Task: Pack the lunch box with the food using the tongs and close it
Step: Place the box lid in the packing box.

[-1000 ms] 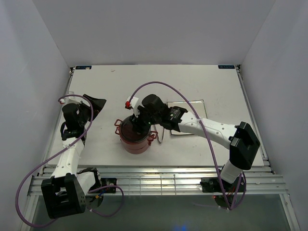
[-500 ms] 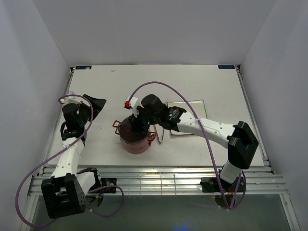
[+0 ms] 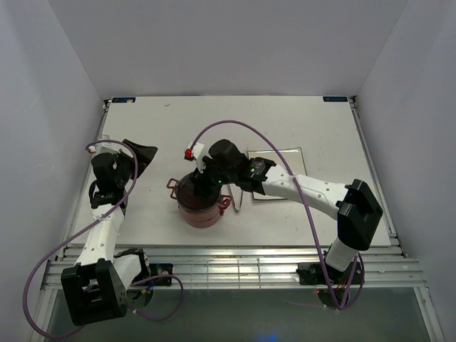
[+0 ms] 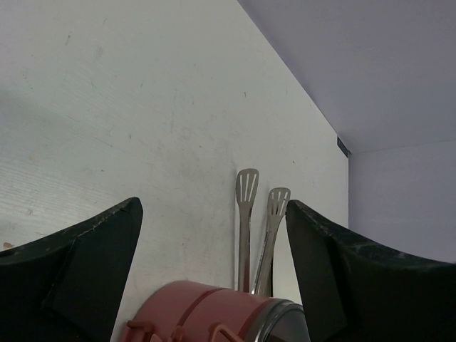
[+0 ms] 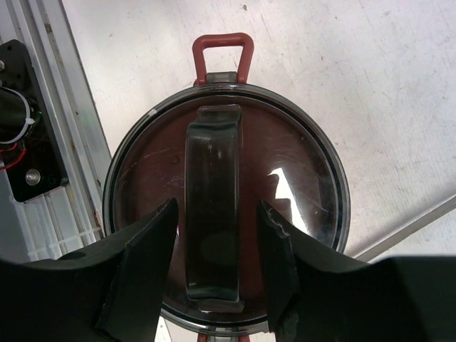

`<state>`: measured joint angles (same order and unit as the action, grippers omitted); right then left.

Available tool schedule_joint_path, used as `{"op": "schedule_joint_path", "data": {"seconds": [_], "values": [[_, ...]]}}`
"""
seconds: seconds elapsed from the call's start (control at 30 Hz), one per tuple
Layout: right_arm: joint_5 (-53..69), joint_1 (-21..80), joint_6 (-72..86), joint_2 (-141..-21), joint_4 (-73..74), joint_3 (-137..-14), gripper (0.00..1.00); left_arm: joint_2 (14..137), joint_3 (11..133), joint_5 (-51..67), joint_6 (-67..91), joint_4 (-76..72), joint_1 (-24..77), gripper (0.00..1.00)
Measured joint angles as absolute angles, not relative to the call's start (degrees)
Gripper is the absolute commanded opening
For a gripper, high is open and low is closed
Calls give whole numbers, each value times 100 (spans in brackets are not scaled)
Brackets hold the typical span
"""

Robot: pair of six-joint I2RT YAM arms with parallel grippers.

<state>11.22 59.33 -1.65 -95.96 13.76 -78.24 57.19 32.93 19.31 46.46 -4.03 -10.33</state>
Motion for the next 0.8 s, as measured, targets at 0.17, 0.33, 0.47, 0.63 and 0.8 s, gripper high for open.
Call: {"op": "schedule_joint_path", "data": {"seconds": [0.17, 0.33, 0.47, 0.63, 0.8], "values": [[1024, 5933, -189, -9594, 1660, -7990, 62, 5693, 3629, 2034, 4495, -134, -998, 88], [923, 5931, -189, -9520, 1743, -8023, 68, 5636, 3970, 2073, 4237, 115, -744, 87], [860, 5924, -167, -9229, 1798, -7911, 69, 5452, 3983, 1984, 4001, 458, -390, 87], [784, 5924, -145, -8689, 1800, -7684, 69, 5297, 4182, 1653, 3636, 1055, 202, 83], [744, 5924, -134, -8042, 1763, -7048, 67, 5065, 4495, 1503, 3315, 1601, 574, 60]]}}
